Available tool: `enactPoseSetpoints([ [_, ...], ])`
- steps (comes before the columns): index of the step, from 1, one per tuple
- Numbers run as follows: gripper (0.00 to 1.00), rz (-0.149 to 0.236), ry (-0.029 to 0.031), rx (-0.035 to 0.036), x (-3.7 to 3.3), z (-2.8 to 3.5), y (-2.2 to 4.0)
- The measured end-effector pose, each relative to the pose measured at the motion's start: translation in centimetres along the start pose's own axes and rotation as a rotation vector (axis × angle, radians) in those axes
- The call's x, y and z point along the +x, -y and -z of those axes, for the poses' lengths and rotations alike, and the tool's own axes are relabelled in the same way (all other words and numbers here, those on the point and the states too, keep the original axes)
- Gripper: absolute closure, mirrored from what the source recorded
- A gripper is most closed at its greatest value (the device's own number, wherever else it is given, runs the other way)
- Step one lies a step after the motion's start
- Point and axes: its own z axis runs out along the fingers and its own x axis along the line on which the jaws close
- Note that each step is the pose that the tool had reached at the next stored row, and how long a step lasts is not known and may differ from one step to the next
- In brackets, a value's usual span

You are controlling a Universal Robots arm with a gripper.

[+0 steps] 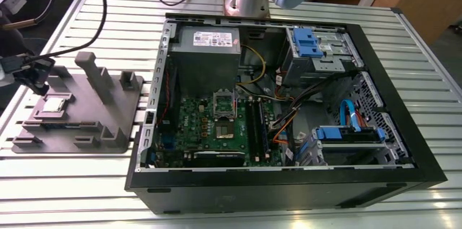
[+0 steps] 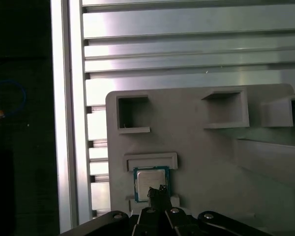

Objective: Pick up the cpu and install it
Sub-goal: 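Pick up the cpu and move it towards the insertion slot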

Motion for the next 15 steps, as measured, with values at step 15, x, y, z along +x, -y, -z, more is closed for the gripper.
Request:
enactPoseSetpoints([
  [15,0.90,0.000,-0.0003,0.0002,0.04,-1.87,0.33],
])
